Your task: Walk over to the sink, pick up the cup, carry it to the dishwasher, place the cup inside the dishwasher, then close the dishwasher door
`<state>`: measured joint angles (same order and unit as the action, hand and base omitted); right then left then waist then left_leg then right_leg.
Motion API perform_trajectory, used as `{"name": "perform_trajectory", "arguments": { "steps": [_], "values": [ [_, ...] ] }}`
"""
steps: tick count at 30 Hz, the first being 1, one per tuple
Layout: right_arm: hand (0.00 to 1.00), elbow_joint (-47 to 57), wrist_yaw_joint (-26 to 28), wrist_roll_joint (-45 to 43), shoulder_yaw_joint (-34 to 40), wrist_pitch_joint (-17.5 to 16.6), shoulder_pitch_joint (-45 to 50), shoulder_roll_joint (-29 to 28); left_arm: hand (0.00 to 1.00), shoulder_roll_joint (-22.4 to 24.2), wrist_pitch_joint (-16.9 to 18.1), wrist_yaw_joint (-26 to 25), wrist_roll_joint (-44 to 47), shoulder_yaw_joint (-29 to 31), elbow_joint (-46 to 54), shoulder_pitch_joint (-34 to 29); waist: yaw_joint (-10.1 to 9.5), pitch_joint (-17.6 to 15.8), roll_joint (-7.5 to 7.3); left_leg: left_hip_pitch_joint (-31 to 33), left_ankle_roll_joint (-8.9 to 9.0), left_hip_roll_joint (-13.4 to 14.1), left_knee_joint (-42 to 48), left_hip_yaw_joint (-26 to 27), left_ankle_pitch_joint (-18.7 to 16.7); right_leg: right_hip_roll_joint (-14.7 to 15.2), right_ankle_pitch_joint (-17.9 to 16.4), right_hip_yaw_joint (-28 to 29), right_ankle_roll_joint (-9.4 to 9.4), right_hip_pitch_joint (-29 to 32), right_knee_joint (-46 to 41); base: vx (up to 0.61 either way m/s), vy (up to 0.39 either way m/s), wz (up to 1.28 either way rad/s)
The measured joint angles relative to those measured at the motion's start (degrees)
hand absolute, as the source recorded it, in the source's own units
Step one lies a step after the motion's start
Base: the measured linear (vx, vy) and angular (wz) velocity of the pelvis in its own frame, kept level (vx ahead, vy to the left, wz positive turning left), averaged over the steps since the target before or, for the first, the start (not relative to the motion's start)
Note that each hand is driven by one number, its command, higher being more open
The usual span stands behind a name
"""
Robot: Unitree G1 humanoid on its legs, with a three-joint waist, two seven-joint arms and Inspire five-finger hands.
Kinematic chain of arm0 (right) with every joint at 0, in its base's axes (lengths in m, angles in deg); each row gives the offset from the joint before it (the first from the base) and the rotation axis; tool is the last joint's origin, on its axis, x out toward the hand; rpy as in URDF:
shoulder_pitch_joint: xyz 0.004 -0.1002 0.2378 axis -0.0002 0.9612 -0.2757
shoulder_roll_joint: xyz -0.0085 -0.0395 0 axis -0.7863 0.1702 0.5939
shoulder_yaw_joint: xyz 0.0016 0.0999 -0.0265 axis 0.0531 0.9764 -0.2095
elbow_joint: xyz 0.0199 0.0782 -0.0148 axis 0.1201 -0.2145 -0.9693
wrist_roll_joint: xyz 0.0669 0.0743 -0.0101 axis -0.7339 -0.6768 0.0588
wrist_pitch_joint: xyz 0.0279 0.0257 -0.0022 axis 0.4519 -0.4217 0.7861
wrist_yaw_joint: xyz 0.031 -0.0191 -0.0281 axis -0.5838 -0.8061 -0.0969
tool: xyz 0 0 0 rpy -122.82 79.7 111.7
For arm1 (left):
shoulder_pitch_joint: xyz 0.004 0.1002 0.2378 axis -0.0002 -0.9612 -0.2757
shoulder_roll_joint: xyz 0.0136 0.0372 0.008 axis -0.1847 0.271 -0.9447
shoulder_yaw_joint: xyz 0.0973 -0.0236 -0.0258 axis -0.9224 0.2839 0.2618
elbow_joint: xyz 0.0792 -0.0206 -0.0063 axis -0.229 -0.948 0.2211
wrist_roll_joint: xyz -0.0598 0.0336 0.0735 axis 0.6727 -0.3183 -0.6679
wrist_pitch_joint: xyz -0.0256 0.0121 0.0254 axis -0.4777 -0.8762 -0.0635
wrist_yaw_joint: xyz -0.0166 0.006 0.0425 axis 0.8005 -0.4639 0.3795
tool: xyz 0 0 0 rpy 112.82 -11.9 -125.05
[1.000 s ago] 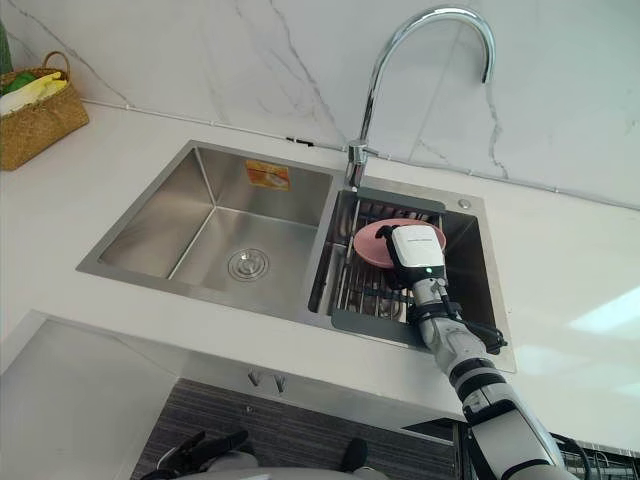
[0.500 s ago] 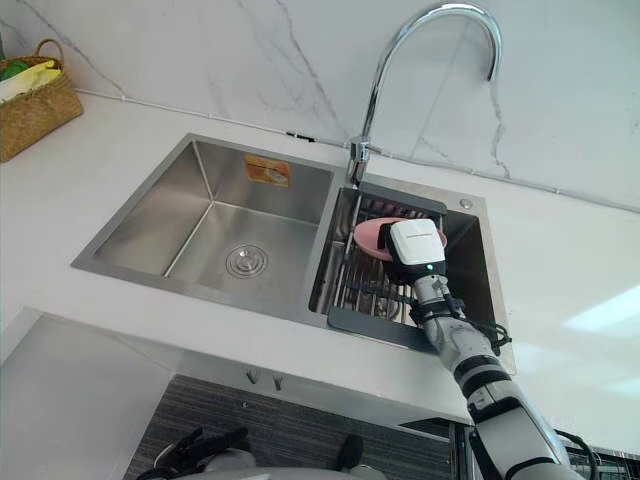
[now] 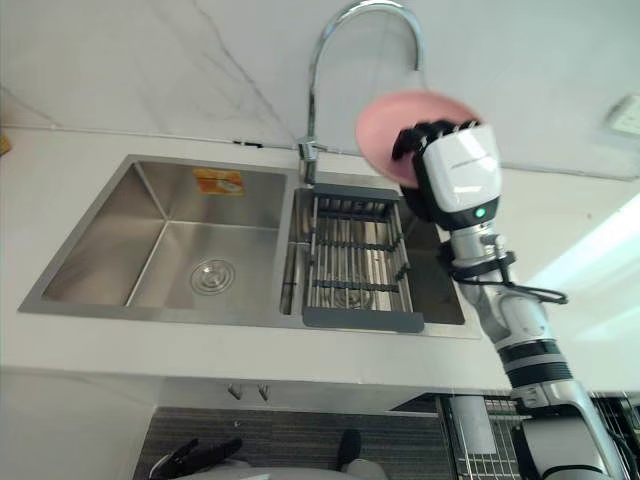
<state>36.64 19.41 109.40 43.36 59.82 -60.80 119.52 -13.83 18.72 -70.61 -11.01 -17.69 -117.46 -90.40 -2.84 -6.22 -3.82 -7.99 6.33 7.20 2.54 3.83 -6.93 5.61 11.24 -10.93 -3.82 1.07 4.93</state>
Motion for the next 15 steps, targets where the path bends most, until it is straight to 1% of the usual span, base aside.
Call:
{"name": "perform_trajectory", "arguments": {
  "steps": [2, 3, 6, 7, 8, 10, 12, 13, 15],
  "values": [
    [0.0, 2.4, -0.1, -0.3, 2.6, 0.0, 2.0, 0.4, 1.0, 0.1, -0.2, 0.0, 0.0, -0.1, -1.0, -0.1, 0.5, 0.8, 0.14, -0.7, -0.01, 0.1, 0.4, 1.5, -0.7, -0.3, 0.1, 1.3, -0.01, -0.1, 0.0, 0.0, 0.028, -0.37],
    [0.0, 3.6, -0.3, -1.3, 4.4, 0.0, 3.8, 0.4, 1.0, 0.0, -0.3, -0.1, 0.0, -0.3, -1.2, -0.1, 1.08, 1.2, 0.15, -0.9, -0.04, 0.2, 0.9, 2.0, -1.1, -0.4, 0.1, 1.8, -0.05, 0.0, 0.0, 0.0, 0.021, -0.28],
    [0.0, 4.3, -1.4, -4.0, 9.9, 0.3, 9.4, 0.4, 1.0, -0.2, -0.5, -0.1, 0.1, -1.2, -1.6, -0.3, 2.3, 1.8, 0.34, -1.2, -0.11, 0.2, 1.7, 3.4, -2.0, -0.6, 0.2, 3.2, -0.16, 0.0, 0.0, -0.01, 0.021, -0.24],
    [0.0, 4.3, -1.8, -4.9, 13.0, 1.0, 12.4, 0.3, 1.0, -0.3, -0.8, -0.1, 0.2, -1.3, -1.6, -0.3, 2.55, 1.8, 0.47, -1.3, -0.16, 0.2, 2.0, 3.9, -2.3, -0.6, 0.2, 3.8, -0.23, 0.1, 0.0, -0.01, 0.021, -0.22],
    [0.0, 4.1, -2.1, -5.7, 14.3, 1.6, 13.9, 0.3, 1.0, -0.2, -0.9, -0.1, 0.2, -1.3, -1.6, -0.3, 2.72, 1.8, 0.52, -1.4, -0.18, 0.1, 2.0, 4.2, -2.4, -0.6, 0.3, 4.1, -0.26, 0.1, 0.0, -0.02, 0.022, -0.21],
    [0.0, 1.4, -3.1, -9.6, 19.7, 3.4, 19.7, -0.8, 1.0, -0.5, -1.3, -0.2, 0.3, -2.2, -1.8, -0.4, 3.69, 1.9, 0.7, -1.6, -0.28, 0.0, 2.4, 4.7, -2.8, -0.6, 0.3, 4.7, -0.35, 0.1, 0.0, -0.02, 0.017, -0.14],
    [0.0, -3.1, -4.2, -12.2, 23.4, 3.9, 23.3, -1.8, 1.0, -0.8, -1.5, -0.4, 1.1, -3.6, -2.1, -0.4, 4.43, 2.2, 1.11, -1.6, -0.42, -0.1, 2.8, 5.2, -3.2, -0.6, 0.4, 5.3, -0.45, 0.3, 0.0, -0.02, 0.016, -0.15],
    [0.0, -6.9, -5.3, -13.9, 25.8, 3.7, 25.2, -2.7, 1.0, -0.8, -1.5, -0.5, 1.5, -4.3, -2.4, -0.6, 4.96, 2.6, 1.43, -1.3, -0.49, -0.2, 2.9, 6.0, -3.5, -0.6, 0.4, 6.0, -0.6, 0.8, -0.1, -0.02, 0.017, -0.24],
    [0.0, -10.6, -7.0, -17.0, 29.1, 3.7, 27.8, -4.5, 1.0, -0.8, -1.6, -0.9, 3.3, -5.2, -3.2, -0.5, 5.82, 2.8, 1.69, -0.1, -0.63, -0.3, 3.9, 7.1, -4.2, -0.5, 0.3, 7.3, -1.08, 2.3, -0.2, -0.02, 0.014, -0.33]
  ]
}}
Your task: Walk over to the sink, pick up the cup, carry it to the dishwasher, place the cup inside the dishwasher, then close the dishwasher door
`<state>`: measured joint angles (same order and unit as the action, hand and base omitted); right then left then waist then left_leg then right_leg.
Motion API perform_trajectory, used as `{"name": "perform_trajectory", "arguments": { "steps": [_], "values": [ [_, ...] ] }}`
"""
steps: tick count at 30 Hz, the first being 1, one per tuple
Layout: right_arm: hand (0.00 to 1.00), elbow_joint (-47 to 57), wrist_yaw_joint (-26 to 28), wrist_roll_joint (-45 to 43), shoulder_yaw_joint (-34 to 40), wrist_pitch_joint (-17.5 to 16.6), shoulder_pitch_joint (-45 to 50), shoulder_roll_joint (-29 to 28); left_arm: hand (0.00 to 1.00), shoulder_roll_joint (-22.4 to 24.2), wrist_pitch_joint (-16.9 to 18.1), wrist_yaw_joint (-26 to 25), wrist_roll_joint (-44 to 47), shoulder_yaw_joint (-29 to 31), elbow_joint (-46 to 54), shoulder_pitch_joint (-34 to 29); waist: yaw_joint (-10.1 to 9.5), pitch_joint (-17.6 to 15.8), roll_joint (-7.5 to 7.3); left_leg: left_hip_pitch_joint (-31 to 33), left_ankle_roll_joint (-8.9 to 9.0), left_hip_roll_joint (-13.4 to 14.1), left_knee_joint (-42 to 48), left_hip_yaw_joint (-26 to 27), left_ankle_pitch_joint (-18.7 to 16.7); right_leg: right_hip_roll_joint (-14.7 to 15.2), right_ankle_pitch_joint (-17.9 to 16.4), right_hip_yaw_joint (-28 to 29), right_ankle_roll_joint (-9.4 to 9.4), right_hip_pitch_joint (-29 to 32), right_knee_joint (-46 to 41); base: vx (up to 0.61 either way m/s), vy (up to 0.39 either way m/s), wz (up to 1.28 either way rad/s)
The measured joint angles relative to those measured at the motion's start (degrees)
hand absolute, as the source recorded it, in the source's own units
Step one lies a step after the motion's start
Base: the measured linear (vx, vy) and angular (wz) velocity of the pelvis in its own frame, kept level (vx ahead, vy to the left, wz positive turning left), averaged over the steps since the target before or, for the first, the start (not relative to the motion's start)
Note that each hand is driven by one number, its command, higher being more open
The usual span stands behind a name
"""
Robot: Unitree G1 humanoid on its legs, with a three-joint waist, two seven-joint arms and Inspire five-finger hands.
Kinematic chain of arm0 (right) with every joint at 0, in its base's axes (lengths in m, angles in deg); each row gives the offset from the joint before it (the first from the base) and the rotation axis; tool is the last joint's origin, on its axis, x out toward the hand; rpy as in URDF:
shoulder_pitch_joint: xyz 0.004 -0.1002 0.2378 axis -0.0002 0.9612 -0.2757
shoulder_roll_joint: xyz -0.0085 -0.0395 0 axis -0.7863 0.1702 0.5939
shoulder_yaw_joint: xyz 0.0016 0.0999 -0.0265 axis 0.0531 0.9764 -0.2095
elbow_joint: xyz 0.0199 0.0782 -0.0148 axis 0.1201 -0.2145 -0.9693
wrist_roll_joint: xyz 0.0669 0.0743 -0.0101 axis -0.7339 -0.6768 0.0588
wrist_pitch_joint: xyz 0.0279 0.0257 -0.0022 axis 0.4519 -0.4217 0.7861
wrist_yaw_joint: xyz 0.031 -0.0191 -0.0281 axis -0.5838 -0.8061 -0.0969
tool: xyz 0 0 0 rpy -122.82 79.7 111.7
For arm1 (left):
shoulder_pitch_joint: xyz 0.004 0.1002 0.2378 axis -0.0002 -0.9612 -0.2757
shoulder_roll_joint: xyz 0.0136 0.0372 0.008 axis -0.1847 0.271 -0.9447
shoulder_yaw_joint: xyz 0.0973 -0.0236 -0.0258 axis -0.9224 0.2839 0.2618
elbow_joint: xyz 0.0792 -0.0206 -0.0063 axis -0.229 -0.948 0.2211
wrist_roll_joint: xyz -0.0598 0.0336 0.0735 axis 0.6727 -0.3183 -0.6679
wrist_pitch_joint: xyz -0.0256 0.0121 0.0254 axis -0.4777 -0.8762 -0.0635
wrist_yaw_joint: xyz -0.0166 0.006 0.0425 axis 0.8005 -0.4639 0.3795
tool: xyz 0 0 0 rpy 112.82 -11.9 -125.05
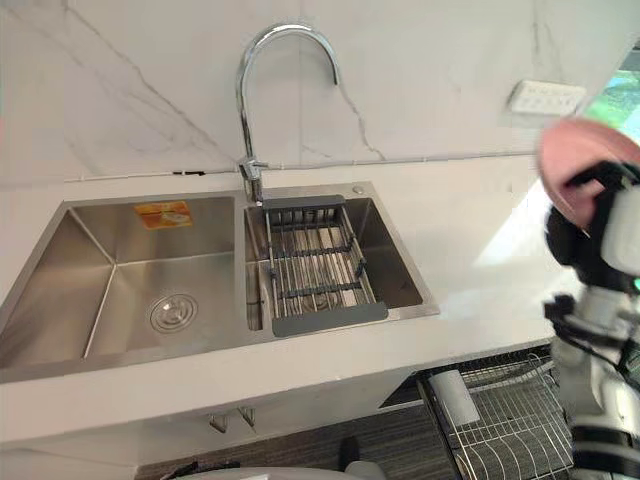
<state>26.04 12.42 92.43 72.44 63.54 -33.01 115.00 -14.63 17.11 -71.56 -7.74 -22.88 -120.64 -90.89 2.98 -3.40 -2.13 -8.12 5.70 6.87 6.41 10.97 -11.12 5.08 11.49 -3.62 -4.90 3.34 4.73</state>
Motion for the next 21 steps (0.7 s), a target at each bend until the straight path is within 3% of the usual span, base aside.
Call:
{"name": "perform_trajectory", "arguments": {
  "steps": [2, 5, 7, 8, 9, 10, 11, 12, 13, 14, 16, 17, 18, 19, 21],
  "values": [
    [0.0, -1.8, -1.9, -5.2, 4.1, 0.0, 3.6, -3.9, 1.0, 0.1, -1.3, -0.6, 2.8, -0.3, -0.1, 0.1, 1.48, 0.2, 0.55, 1.7, -0.12, 0.2, 2.0, 1.3, -1.1, 0.0, -0.1, 1.2, -0.15, 2.0, -0.9, -0.02, 0.007, -0.36],
    [0.0, -1.9, -4.0, -9.0, 7.3, -0.7, 6.6, -8.4, 1.0, -0.3, -3.1, -1.7, 7.2, -0.1, -0.1, 0.2, 1.85, 0.0, 0.32, 3.4, -0.22, 0.9, 5.7, 3.7, -3.1, -0.6, -0.3, 2.9, -0.03, 3.9, -1.9, -0.03, 0.01, -0.45],
    [0.0, -1.4, -4.7, -10.5, 8.5, -2.0, 6.7, -10.7, 1.0, -0.7, -3.9, -2.2, 9.8, 1.0, -0.1, 0.3, 1.67, -0.2, -0.07, 3.7, -0.41, 1.3, 7.4, 7.4, -3.9, -0.1, -1.2, -0.9, 0.56, 5.0, -1.5, -0.07, 0.023, -1.04],
    [0.0, -0.2, -4.7, -11.2, 7.9, -3.5, 5.3, -12.9, 1.0, -0.5, -4.7, -3.0, 11.3, 3.1, -0.1, 0.3, 0.9, -0.6, 0.07, 3.1, -0.48, 3.2, 6.8, 12.7, -3.9, 0.3, -5.7, -8.3, 1.87, 6.9, -2.5, -0.06, 0.026, -1.19],
    [0.0, -0.1, -4.7, -11.3, 7.6, -3.7, 4.6, -13.4, 1.0, -0.4, -4.8, -3.1, 11.5, 3.2, -0.1, 0.3, 0.79, -0.9, 0.16, 2.9, -0.47, 3.6, 6.7, 13.6, -3.8, 0.4, -6.9, -9.9, 2.27, 7.3, -3.0, -0.04, 0.006, -1.61],
    [0.0, 0.3, -4.7, -11.7, 6.0, -4.1, 2.1, -14.7, 1.0, 0.0, -4.9, -3.3, 12.0, 5.2, -0.1, 0.4, 0.45, -2.1, -0.03, 1.8, -0.23, 5.0, 6.8, 17.1, -3.9, 1.4, -7.7, -16.3, 4.67, 9.0, -8.8, -0.02, -0.043, -1.02],
    [0.0, 0.7, -4.6, -11.8, 5.2, -4.2, 1.9, -15.1, 1.0, -0.1, -4.9, -3.4, 12.1, 6.1, -0.1, 0.5, 0.44, -2.5, -0.7, 1.4, -0.15, 5.2, 6.8, 18.3, -3.9, 2.4, -8.5, -19.0, 5.81, 9.1, -12.4, -0.01, -0.063, -1.08],
    [0.0, 1.2, -4.4, -11.9, 4.1, -4.3, 2.1, -15.6, 1.0, -0.6, -4.7, -3.5, 12.1, 7.6, 0.3, 0.5, 0.31, -2.8, -2.42, 1.5, 0.71, 4.8, 7.6, 19.3, -4.5, 4.5, -8.2, -22.4, 5.06, 8.2, -16.7, 0.02, -0.078, -0.76],
    [0.0, 1.2, -4.0, -12.1, 2.5, -3.8, 1.0, -16.0, 1.0, -1.0, -4.6, -3.6, 12.0, 9.0, 0.4, 1.4, -0.14, -3.9, -3.45, 2.3, 0.76, 5.5, 9.1, 18.8, -4.8, 3.2, -6.0, -21.9, 5.52, 8.4, -15.4, 0.01, -0.091, -0.56],
    [0.0, 1.1, -4.0, -12.1, 1.5, -3.7, 1.0, -16.0, 1.0, -1.1, -4.7, -3.6, 11.9, 9.2, 0.3, 2.0, -0.09, -3.9, -3.55, 3.1, 0.65, 5.7, 9.1, 18.3, -4.9, 2.5, -5.0, -21.9, 5.49, 8.5, -14.1, -0.01, -0.079, -0.43],
    [0.0, -2.1, -3.7, -12.1, -3.7, -2.4, -1.5, -16.3, 1.0, -0.7, -3.5, -3.5, 11.4, 9.2, 0.2, 3.9, -0.82, -4.2, -2.99, 6.3, 0.09, 6.8, 8.4, 17.2, -3.8, -0.3, 1.9, -19.3, 3.85, 8.3, -5.2, -0.03, -0.029, -0.14],
    [0.0, -3.1, -3.6, -12.1, -4.5, -1.9, -2.0, -16.5, 1.0, -0.1, -3.0, -3.4, 11.4, 9.1, 0.2, 4.7, -0.94, -5.1, -2.47, 6.9, 0.49, 7.2, 8.9, 16.6, -3.5, 0.4, -1.8, -19.7, 5.82, 8.6, -9.1, 0.08, -0.004, 0.23],
    [0.0, -5.6, -3.6, -12.1, -5.7, -1.2, -2.7, -17.0, 1.0, 0.3, -2.1, -3.4, 11.4, 8.7, 0.6, 5.2, -1.78, -5.6, -2.18, 7.1, 0.71, 8.1, 10.1, 15.3, -3.3, 1.5, -9.0, -21.3, 6.04, 7.9, -16.1, 0.14, -0.03, 0.37],
    [0.0, -8.0, -3.2, -12.2, -6.9, -0.4, -3.2, -17.7, 1.0, -0.3, -1.7, -3.3, 11.5, 8.8, 1.2, 5.2, -3.12, -5.7, -2.41, 7.3, 1.13, 8.2, 11.2, 14.7, -3.2, 0.5, -8.6, -21.1, 3.91, 5.4, -12.8, 0.12, -0.063, 0.29],
    [0.0, -11.1, -2.2, -12.2, -9.9, 0.6, -5.3, -17.8, 1.0, 0.2, -1.3, -3.4, 11.9, 8.8, 1.1, 4.8, -4.39, -6.0, -1.84, 7.4, 1.7, 8.9, 11.1, 14.5, -2.9, -1.4, -5.9, -21.2, 3.82, 2.5, -6.0, 0.02, -0.085, 0.01]
  ]
}}
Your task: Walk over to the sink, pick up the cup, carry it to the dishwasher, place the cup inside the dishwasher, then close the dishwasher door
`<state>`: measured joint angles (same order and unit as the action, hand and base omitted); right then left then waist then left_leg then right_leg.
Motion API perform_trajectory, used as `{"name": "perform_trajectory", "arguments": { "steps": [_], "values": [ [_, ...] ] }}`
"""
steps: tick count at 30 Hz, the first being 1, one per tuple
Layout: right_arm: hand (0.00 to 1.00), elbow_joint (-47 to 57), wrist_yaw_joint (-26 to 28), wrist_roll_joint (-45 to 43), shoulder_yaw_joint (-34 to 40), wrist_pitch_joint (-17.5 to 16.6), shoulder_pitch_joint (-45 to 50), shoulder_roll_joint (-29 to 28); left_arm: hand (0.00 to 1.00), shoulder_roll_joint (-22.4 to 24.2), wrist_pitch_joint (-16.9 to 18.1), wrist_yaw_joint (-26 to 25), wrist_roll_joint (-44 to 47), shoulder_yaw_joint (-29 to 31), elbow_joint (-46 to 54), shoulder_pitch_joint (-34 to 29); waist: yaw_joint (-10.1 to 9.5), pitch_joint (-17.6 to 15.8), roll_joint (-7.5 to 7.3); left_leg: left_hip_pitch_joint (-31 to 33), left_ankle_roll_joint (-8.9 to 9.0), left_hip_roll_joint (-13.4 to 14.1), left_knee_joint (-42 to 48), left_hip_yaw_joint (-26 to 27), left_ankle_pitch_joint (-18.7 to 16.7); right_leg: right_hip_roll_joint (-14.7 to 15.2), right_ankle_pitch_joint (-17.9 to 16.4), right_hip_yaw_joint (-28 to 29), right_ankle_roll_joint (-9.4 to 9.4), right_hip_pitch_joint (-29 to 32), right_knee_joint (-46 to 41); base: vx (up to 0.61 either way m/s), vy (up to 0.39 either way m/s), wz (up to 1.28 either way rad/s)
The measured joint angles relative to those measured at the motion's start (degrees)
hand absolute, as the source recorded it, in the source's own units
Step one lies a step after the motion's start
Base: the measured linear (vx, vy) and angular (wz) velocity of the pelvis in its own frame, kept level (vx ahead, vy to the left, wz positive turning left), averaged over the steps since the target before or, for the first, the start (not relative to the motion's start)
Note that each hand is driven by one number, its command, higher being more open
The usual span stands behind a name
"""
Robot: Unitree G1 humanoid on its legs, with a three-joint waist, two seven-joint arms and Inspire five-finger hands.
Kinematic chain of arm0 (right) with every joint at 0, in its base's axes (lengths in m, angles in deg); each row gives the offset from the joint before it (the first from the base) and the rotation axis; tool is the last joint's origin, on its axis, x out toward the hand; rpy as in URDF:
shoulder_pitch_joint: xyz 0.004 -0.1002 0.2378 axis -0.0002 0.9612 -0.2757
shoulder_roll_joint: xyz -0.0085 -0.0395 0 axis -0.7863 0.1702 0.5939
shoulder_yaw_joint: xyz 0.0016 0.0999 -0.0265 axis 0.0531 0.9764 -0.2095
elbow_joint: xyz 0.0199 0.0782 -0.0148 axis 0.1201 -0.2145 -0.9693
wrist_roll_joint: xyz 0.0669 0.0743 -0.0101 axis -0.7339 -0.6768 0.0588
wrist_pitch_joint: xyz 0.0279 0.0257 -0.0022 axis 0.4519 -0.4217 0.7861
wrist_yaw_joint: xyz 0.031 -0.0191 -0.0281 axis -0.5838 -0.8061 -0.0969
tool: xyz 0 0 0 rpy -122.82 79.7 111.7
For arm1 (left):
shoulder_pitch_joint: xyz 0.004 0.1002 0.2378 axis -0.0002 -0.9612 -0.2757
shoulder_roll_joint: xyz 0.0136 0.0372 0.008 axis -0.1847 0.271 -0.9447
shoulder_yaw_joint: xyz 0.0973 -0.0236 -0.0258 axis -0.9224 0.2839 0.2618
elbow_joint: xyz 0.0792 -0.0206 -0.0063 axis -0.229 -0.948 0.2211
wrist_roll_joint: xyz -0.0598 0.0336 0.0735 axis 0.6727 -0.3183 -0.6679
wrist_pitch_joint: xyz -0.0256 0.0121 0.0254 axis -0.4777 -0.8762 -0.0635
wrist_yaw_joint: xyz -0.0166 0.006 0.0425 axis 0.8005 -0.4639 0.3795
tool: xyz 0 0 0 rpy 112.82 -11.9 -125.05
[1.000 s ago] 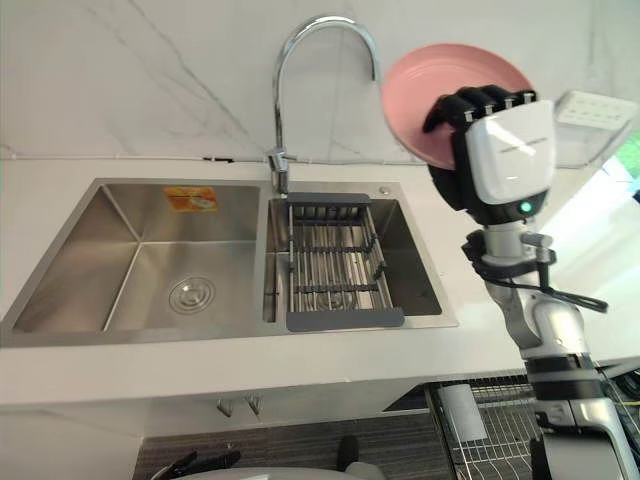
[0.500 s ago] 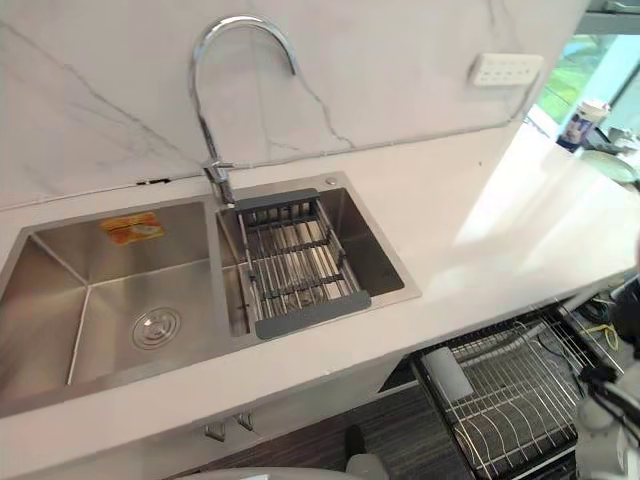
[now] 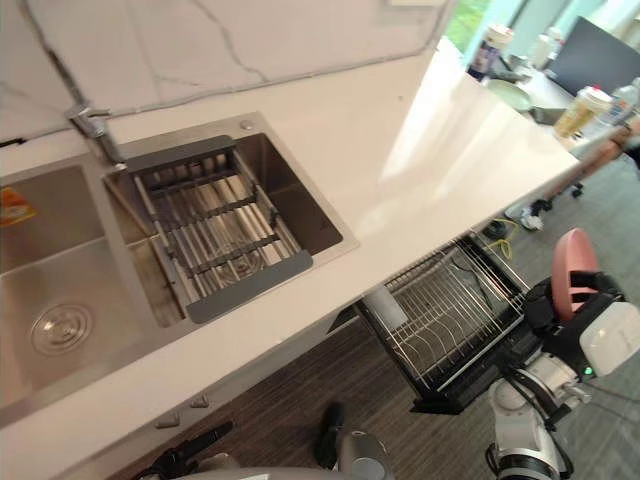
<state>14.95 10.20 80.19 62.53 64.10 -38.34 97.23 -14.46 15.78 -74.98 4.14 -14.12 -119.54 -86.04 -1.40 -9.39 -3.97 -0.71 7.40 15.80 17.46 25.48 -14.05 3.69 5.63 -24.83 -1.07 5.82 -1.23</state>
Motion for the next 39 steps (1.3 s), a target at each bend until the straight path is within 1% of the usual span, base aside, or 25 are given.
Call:
{"name": "perform_trajectory", "arguments": {
  "steps": [1, 3, 5, 8, 10, 11, 13, 16, 17, 19, 20, 22, 23, 25, 26, 28, 29, 30, 34, 35, 39],
  "values": [
    [0.0, -1.7, 1.0, 0.0, -1.5, 0.3, -1.3, -0.1, 1.0, 0.6, 0.1, 0.0, 0.9, 0.0, 0.0, -0.1, -0.22, -0.1, 0.22, 0.1, 0.49, -0.1, -0.9, -0.2, 0.3, -0.7, 1.2, -0.1, 0.05, -0.8, 2.8, -0.02, -0.062, -0.04],
    [0.0, -3.5, 2.1, 0.0, -2.2, 0.8, -1.4, -0.5, 1.0, 0.7, 0.3, 0.1, 1.7, 0.1, 0.1, -0.1, -0.59, -0.1, 0.35, 0.5, 0.72, -0.4, -1.8, -1.4, 1.1, -0.8, 1.6, -0.8, 0.22, -1.1, 3.8, -0.03, 0.004, 0.18],
    [0.0, -5.2, 2.8, -0.1, -2.1, 2.1, -0.8, -0.5, 1.0, 1.0, 0.6, 0.3, 1.7, 0.2, 0.0, -0.2, -0.65, -0.1, 0.42, 1.0, 0.64, -0.9, -2.3, -2.7, 1.4, -0.7, 1.9, -1.7, 0.23, -1.5, 4.5, -0.04, 0.064, 0.27],
    [0.0, -5.3, 3.9, -1.7, -1.9, 4.6, -0.4, -0.1, 1.0, 1.2, 1.3, 0.5, 1.7, -0.1, 0.0, -0.4, -0.64, -0.5, 0.72, 1.1, -0.11, -2.6, -3.4, -3.2, 2.3, 0.5, 3.2, -2.0, -0.13, -2.0, 6.1, -0.05, 0.103, 0.13],
    [0.0, -6.0, 4.9, -2.4, -1.6, 5.6, -0.4, 0.8, 1.0, 1.6, 1.6, 0.5, 1.7, -0.2, 0.0, -0.4, -0.57, -0.9, 1.32, 1.1, -0.78, -3.9, -3.8, -4.2, 2.7, 1.5, 3.6, -2.4, -0.55, -2.0, 6.1, -0.06, 0.17, 0.17],
    [0.0, -7.5, 5.9, -2.4, -1.6, 6.4, -0.7, 1.8, 1.0, 1.8, 1.6, 0.5, 1.7, -0.3, 0.0, -0.4, -0.6, -1.2, 1.85, 1.2, -1.32, -5.0, -4.4, -4.8, 3.1, 2.2, 4.0, -2.7, -0.88, -2.0, 6.1, -0.05, 0.136, 0.18],
    [0.0, -8.6, 6.5, -2.9, -1.6, 7.4, -1.6, 2.4, 1.0, 1.9, 1.6, 0.6, 1.8, -0.8, 0.0, -0.4, -0.55, -1.8, 2.48, 1.5, -1.68, -5.9, -4.4, -5.4, 3.3, 3.0, 4.3, -3.1, -1.15, -2.0, 6.1, -0.06, 0.139, 0.18],
    [0.0, -11.9, 8.0, -4.7, -1.6, 9.9, -4.7, 4.6, 1.0, 2.1, 1.4, 1.0, 1.7, -2.4, 0.1, -0.2, -0.48, -3.2, 4.25, 3.6, -2.88, -7.9, -4.5, -7.1, 4.0, 4.9, 5.3, -4.0, -1.59, -0.6, 6.1, -0.07, 0.139, 0.22],
    [0.0, -12.6, 8.3, -4.8, -1.6, 10.4, -5.6, 5.0, 1.0, 2.2, 1.3, 1.2, 1.7, -2.4, 0.1, -0.1, -0.47, -3.7, 4.63, 4.0, -3.1, -8.3, -4.4, -7.6, 4.1, 5.3, 5.5, -4.1, -1.61, -0.3, 6.1, -0.08, 0.11, 0.19],
    [0.0, -15.7, 9.1, -6.8, -1.7, 11.8, -9.7, 6.8, 1.0, 2.7, 1.3, 1.9, 1.7, -2.5, 0.4, 1.0, -0.44, -6.3, 6.13, 5.7, -3.96, -9.2, -4.1, -8.5, 4.7, 6.3, 6.2, -4.9, -1.62, 0.7, 6.1, -0.09, 0.093, 0.22],
    [0.0, -16.7, 9.3, -7.0, -1.7, 12.3, -11.0, 7.1, 1.0, 2.7, 1.3, 2.0, 1.7, -2.5, 0.6, 1.4, -0.43, -7.0, 6.47, 6.1, -4.1, -9.4, -4.0, -8.6, 4.8, 6.5, 6.4, -5.0, -1.56, 1.0, 6.1, -0.1, 0.071, 0.16],
    [0.0, -19.1, 10.3, -9.2, -1.7, 13.5, -15.8, 8.8, 1.0, 2.8, 1.4, 2.5, 1.8, -2.5, 0.6, 3.0, -0.49, -9.7, 7.57, 8.3, -4.58, -10.1, -3.8, -8.9, 5.5, 7.2, 7.1, -5.2, -1.34, 2.8, 6.1, -0.09, 0.062, 0.1],
    [0.0, -19.5, 10.5, -9.3, -1.7, 13.8, -16.9, 9.3, 1.0, 2.9, 1.4, 2.5, 1.9, -2.5, 0.7, 3.4, -0.5, -10.3, 7.8, 8.9, -4.69, -10.2, -3.7, -8.9, 5.7, 7.3, 7.3, -5.2, -1.29, 3.4, 6.1, -0.08, 0.06, 0.07],
    [0.0, -20.0, 11.9, -12.5, -1.8, 14.5, -20.4, 10.8, 1.0, 3.0, 1.5, 2.7, 2.5, -2.5, 0.8, 4.9, -0.51, -12.7, 8.66, 10.6, -4.83, -10.4, -3.5, -8.9, 6.1, 7.7, 7.8, -5.1, -1.01, 5.1, 6.0, -0.07, 0.052, 0.01],
    [0.0, -20.0, 12.4, -13.6, -2.0, 14.8, -21.2, 11.1, 1.0, 3.0, 1.5, 2.7, 2.8, -2.5, 0.9, 5.1, -0.49, -13.2, 8.72, 11.0, -4.85, -10.4, -3.5, -8.8, 6.2, 7.7, 7.9, -5.1, -0.94, 5.5, 6.0, -0.05, 0.045, -0.04],
    [0.0, -20.0, 14.1, -15.8, -2.2, 16.3, -24.3, 12.3, 1.0, 3.1, 1.5, 3.2, 3.8, -2.5, 1.2, 6.1, -0.51, -15.0, 8.87, 12.7, -4.95, -10.2, -3.4, -8.4, 6.5, 7.7, 8.4, -4.7, -0.69, 7.5, 6.0, -0.04, 0.036, -0.08],
    [1.0, -20.0, 14.6, -15.9, -2.2, 16.9, -25.1, 12.6, 1.0, 3.1, 1.5, 3.2, 4.1, -2.5, 1.3, 6.4, -0.55, -15.2, 8.89, 13.3, -4.98, -10.2, -3.4, -8.3, 6.5, 7.7, 8.5, -4.5, -0.62, 8.1, 6.0, -0.03, 0.035, -0.13],
    [1.0, -20.0, 15.3, -15.9, -2.4, 17.9, -26.7, 13.5, 1.0, 3.2, 1.4, 3.3, 4.2, -2.5, 1.3, 6.9, -0.66, -15.4, 8.94, 14.4, -5.06, -10.2, -3.3, -7.8, 6.6, 7.7, 8.8, -4.0, -0.47, 9.6, 5.9, -0.01, 0.032, -0.13],
    [1.0, -19.7, 16.3, -15.9, -3.7, 20.6, -30.1, 16.5, 1.0, 3.7, 1.3, 3.5, 4.8, -2.6, 1.2, 8.6, -0.64, -16.2, 8.95, 16.0, -5.12, -10.2, -3.2, -7.2, 6.7, 7.8, 8.9, -3.1, -0.43, 11.9, 5.3, 0.0, 0.049, -0.12],
    [1.0, -19.7, 16.9, -16.9, -4.5, 22.6, -31.5, 18.2, 1.0, 4.1, 0.9, 3.6, 6.3, -2.6, 1.2, 9.6, -0.75, -16.5, 8.99, 16.4, -5.14, -10.2, -3.2, -6.9, 6.7, 7.8, 8.9, -2.8, -0.43, 12.6, 5.0, 0.0, 0.055, -0.07],
    [1.0, -19.4, 16.9, -20.4, -4.5, 24.2, -33.3, 18.7, 1.0, 5.0, 0.5, 3.7, 7.1, -3.1, 1.3, 11.1, -0.91, -16.7, 8.98, 16.7, -5.16, -10.2, -3.3, -6.1, 6.7, 8.0, 8.6, -2.0, -0.38, 13.8, 4.1, -0.01, 0.062, -0.09]
  ]
}}
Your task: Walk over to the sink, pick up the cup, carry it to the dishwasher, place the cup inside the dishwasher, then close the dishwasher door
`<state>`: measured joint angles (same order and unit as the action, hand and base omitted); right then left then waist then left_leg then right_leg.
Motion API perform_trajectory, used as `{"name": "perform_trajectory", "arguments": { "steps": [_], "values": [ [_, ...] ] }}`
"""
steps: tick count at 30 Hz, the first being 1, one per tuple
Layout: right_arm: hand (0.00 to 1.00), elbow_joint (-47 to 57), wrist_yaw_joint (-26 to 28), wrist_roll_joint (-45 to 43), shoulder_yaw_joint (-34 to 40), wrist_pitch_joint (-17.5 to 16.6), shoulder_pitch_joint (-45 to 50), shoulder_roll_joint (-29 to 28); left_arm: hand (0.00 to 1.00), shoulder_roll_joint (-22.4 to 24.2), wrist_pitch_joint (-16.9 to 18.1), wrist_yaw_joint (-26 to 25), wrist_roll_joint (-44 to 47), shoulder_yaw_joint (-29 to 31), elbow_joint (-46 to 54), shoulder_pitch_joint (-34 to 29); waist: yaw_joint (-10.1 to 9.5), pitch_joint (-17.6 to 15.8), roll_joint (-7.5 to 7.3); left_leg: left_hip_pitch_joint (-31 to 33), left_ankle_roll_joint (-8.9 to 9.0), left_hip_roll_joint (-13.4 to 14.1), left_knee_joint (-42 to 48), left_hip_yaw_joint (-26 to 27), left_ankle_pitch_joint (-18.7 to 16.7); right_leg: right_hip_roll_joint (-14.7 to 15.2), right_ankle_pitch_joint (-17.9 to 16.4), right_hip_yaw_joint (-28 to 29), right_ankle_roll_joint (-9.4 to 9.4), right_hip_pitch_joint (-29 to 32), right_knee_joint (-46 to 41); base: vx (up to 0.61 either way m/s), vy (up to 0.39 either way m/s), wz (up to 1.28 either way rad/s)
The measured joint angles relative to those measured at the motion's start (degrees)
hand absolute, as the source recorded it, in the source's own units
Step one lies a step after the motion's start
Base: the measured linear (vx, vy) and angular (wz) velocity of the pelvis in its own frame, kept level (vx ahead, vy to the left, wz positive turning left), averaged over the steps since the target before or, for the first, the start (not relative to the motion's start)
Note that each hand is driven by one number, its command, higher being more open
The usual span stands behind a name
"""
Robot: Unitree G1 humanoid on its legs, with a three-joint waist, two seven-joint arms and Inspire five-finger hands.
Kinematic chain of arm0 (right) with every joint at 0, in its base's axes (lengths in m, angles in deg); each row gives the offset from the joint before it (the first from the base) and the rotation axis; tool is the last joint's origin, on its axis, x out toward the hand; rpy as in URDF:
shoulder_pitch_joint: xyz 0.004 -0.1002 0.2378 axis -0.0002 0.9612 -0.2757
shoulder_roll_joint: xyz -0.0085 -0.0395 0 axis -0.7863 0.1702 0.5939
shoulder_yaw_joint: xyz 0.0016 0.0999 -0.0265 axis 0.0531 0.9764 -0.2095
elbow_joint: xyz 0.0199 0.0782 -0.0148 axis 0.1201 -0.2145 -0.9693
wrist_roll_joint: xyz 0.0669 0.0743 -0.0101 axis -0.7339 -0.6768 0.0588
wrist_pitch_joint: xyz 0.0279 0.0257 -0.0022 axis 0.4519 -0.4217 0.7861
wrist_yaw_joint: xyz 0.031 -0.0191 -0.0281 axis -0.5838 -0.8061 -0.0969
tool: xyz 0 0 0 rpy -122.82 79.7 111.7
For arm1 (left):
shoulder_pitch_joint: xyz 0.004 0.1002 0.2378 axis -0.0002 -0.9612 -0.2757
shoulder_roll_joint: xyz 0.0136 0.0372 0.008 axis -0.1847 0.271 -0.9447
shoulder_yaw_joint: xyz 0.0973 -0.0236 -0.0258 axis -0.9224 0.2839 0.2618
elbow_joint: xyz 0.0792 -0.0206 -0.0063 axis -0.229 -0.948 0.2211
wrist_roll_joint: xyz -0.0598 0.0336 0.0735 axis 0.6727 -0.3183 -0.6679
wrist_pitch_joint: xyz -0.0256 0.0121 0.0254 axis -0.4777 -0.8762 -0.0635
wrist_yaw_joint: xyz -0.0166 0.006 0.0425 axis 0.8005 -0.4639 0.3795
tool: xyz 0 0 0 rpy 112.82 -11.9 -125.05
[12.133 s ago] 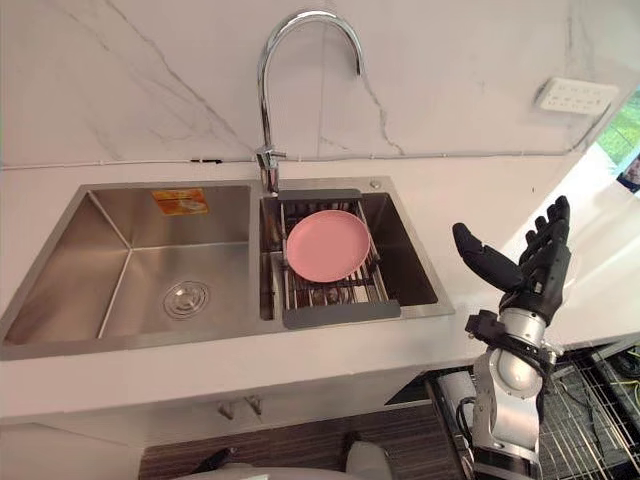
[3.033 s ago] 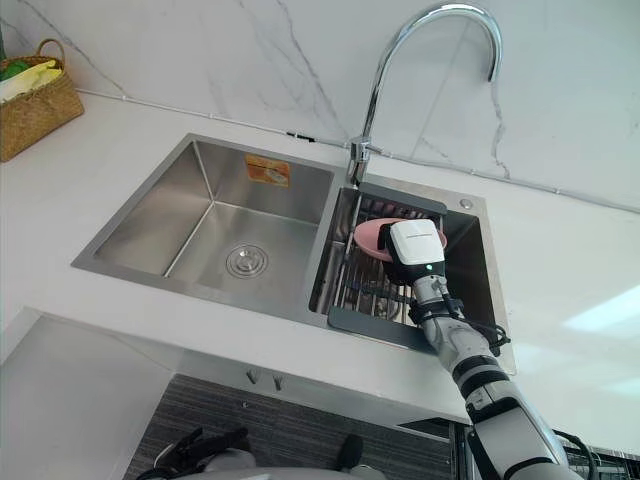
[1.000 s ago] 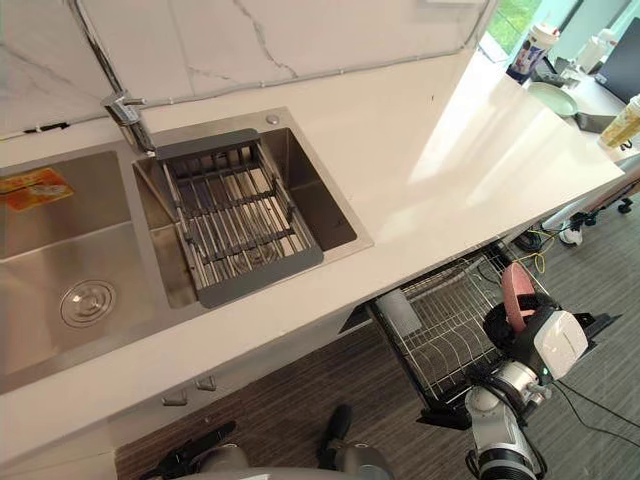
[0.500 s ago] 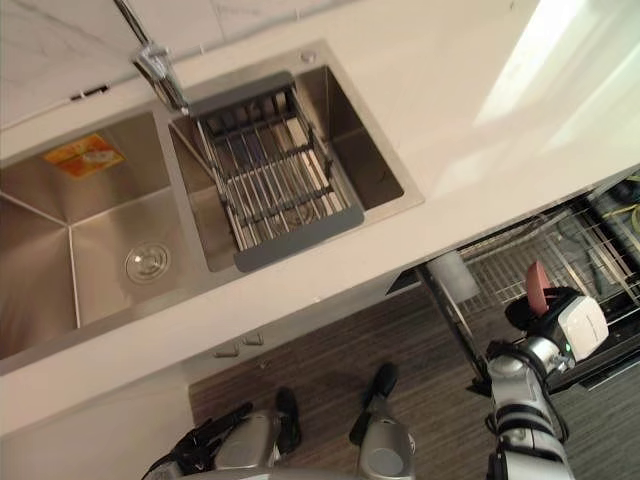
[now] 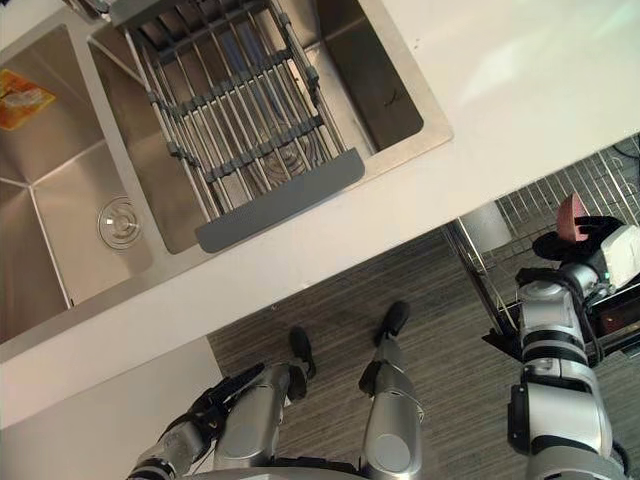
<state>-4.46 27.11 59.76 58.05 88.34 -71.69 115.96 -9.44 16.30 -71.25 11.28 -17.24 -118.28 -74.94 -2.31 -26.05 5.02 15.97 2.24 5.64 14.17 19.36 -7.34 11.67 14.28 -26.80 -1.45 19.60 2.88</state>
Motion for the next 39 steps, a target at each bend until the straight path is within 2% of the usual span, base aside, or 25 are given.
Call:
{"name": "perform_trajectory", "arguments": {
  "steps": [5, 8, 10, 11, 13, 14, 17, 20, 21, 23, 24, 27, 28, 29, 30, 33, 36, 39],
  "values": [
    [1.0, 5.5, -0.8, -2.2, 0.3, 0.7, 1.0, 0.0, 1.0, 0.0, 0.1, 0.2, -0.5, -0.5, 0.0, 0.4, 0.27, -0.2, -0.25, -1.7, 0.0, 0.1, -0.3, 0.6, 0.0, 0.0, -0.5, 0.7, -0.03, -0.7, -1.0, -0.01, 0.054, -0.07],
    [1.0, 17.8, -1.5, -4.3, 1.6, -1.1, 5.5, 0.0, 1.0, -0.3, -1.0, 0.4, -2.0, -0.4, 0.0, 0.5, 0.9, -0.1, -0.54, -5.2, 0.09, 0.1, -1.4, 1.3, -0.1, -0.3, -0.7, 1.4, -0.2, -3.4, -0.6, 0.0, 0.056, -0.12],
    [1.0, 29.7, -2.6, -4.5, 5.5, -2.9, 11.3, -2.1, 1.0, -0.9, -2.9, 0.4, -3.2, 1.0, -0.2, 0.3, 2.15, 0.4, -1.63, -7.5, 0.2, 0.2, -2.3, 1.6, -0.2, -0.8, -0.7, 1.5, -0.26, -5.7, 0.3, 0.01, 0.039, -0.06],
    [1.0, 32.2, -3.4, -4.5, 6.6, -3.1, 12.8, -3.0, 1.0, -1.1, -3.4, 0.3, -3.5, 1.5, -0.3, 0.0, 2.47, 0.8, -2.1, -8.2, 0.27, 0.2, -2.5, 1.7, -0.2, -1.0, -0.7, 1.6, -0.28, -6.3, 0.5, 0.03, 0.027, -0.09],
    [1.0, 38.3, -6.0, -4.5, 12.5, -3.1, 19.3, -6.7, 1.0, -2.3, -4.9, 0.3, -4.9, 3.0, -0.6, -1.7, 4.08, 3.4, -4.52, -10.4, 0.76, 0.3, -3.5, 2.0, -0.3, -1.7, -0.7, 1.7, -0.38, -8.4, 1.9, 0.06, 0.029, -0.08],
    [1.0, 38.3, -6.5, -4.6, 14.1, -3.1, 20.8, -7.1, 1.0, -2.5, -5.2, 0.2, -5.5, 3.4, -0.6, -2.3, 4.56, 4.2, -5.04, -11.0, 0.91, 0.3, -3.6, 2.0, -0.4, -1.9, -0.7, 1.8, -0.48, -9.0, 1.9, 0.08, 0.046, -0.06],
    [1.0, 35.2, -9.1, -9.2, 25.7, -4.1, 27.8, -7.4, 1.0, -3.1, -5.8, -0.4, -7.6, 4.3, -0.6, -5.1, 6.32, 8.3, -7.08, -14.4, 1.27, 0.3, -4.9, 2.7, -0.7, -2.2, -1.3, 3.1, -1.24, -11.4, 1.9, 0.07, 0.062, -0.13],
    [1.0, 25.0, -7.7, -19.9, 38.1, -8.3, 32.1, -6.6, 1.0, -2.9, -7.0, -1.3, -7.7, 6.0, -1.0, -7.7, 8.08, 12.4, -8.15, -17.5, 1.38, 0.0, -6.5, 4.0, -1.0, -2.2, -1.8, 4.2, -1.76, -13.2, 2.0, 0.04, 0.084, -0.21],
    [1.0, 20.7, -5.0, -24.5, 41.4, -10.5, 34.2, -6.8, 1.0, -2.8, -7.3, -1.9, -7.7, 6.3, -1.5, -8.3, 8.47, 13.7, -8.18, -18.4, 1.39, 0.0, -7.1, 4.5, -1.2, -2.1, -1.9, 4.6, -1.97, -13.7, 2.0, -0.02, 0.064, -0.19],
    [1.0, 17.3, 0.0, -31.4, 43.3, -12.7, 37.7, -9.1, 1.0, -2.7, -7.6, -2.0, -7.6, 7.5, -3.1, -8.8, 9.78, 15.1, -7.95, -19.5, 1.34, -0.2, -7.7, 5.0, -1.3, -1.9, -2.2, 5.2, -1.98, -14.2, 2.0, -0.05, 0.059, -0.19],
    [1.0, 17.1, 3.6, -34.9, 43.3, -14.1, 39.2, -12.4, 1.0, -2.5, -7.6, -2.0, -7.6, 8.5, -3.4, -9.1, 10.53, 15.4, -7.91, -20.1, 1.36, -0.2, -7.9, 5.6, -1.3, -1.8, -2.7, 5.5, -1.85, -14.4, 2.0, -0.07, 0.051, -0.21],
    [1.0, 17.2, 9.9, -40.0, 41.6, -15.6, 40.6, -20.8, 1.0, -1.7, -6.7, -2.0, -7.7, 9.0, -3.9, -9.7, 10.65, 16.0, -6.96, -20.5, 1.49, 0.2, -8.0, 6.6, -1.8, -2.2, -2.7, 6.0, -1.78, -14.4, 2.0, -0.09, -0.001, -0.19],
    [1.0, 17.2, 12.7, -41.6, 40.0, -15.8, 41.0, -24.6, 1.0, -0.3, -5.6, -2.0, -7.6, 10.5, -4.2, -10.2, 10.17, 16.7, -5.7, -20.6, 1.56, 0.5, -8.0, 6.8, -1.9, -2.5, -2.8, 5.9, -1.63, -14.4, 2.0, -0.06, -0.031, -0.04],
    [1.0, 17.2, 13.3, -42.0, 39.6, -15.9, 41.0, -25.3, 1.0, -0.1, -5.3, -2.0, -7.6, 10.7, -4.3, -10.3, 10.01, 16.8, -5.56, -20.6, 1.6, 0.6, -8.0, 6.8, -1.9, -2.6, -2.8, 5.9, -1.57, -14.4, 2.0, -0.04, -0.046, 0.01],
    [1.0, 17.4, 15.8, -43.2, 37.5, -16.5, 41.2, -28.2, 1.0, 0.8, -4.1, -2.0, -7.6, 10.9, -4.3, -10.6, 8.92, 17.6, -4.2, -20.6, 1.79, 1.0, -8.0, 6.8, -1.8, -2.9, -2.9, 5.5, -1.33, -14.5, 2.0, 0.0, -0.039, 0.05],
    [1.0, 18.9, 19.6, -45.7, 31.7, -17.3, 41.1, -32.3, 1.0, 2.1, -2.6, -2.0, -7.6, 10.9, -4.2, -10.6, 6.61, 18.7, -2.48, -20.6, 2.33, 1.9, -8.0, 6.6, -1.5, -3.1, -3.4, 3.9, -1.04, -15.1, 2.1, 0.01, -0.019, 0.24],
    [1.0, 19.9, 22.2, -49.1, 28.0, -20.1, 40.1, -35.1, 1.0, 2.5, -1.8, -1.9, -7.6, 11.1, -3.6, -10.5, 4.54, 18.8, -2.39, -20.6, 2.89, 2.6, -8.0, 6.0, -0.8, -2.8, -3.9, 1.1, -1.37, -16.7, 2.0, 0.0, 0.028, 0.48],
    [1.0, 19.3, 22.2, -51.6, 26.6, -23.5, 38.9, -35.5, 1.0, 3.5, -0.7, -1.5, -7.5, 12.4, -2.9, -11.0, 2.81, 18.8, -2.37, -20.5, 2.69, 2.0, -8.5, 4.0, 0.1, -1.7, -4.0, -1.4, -1.81, -18.0, 2.0, 0.03, 0.084, 0.43]
  ]
}}
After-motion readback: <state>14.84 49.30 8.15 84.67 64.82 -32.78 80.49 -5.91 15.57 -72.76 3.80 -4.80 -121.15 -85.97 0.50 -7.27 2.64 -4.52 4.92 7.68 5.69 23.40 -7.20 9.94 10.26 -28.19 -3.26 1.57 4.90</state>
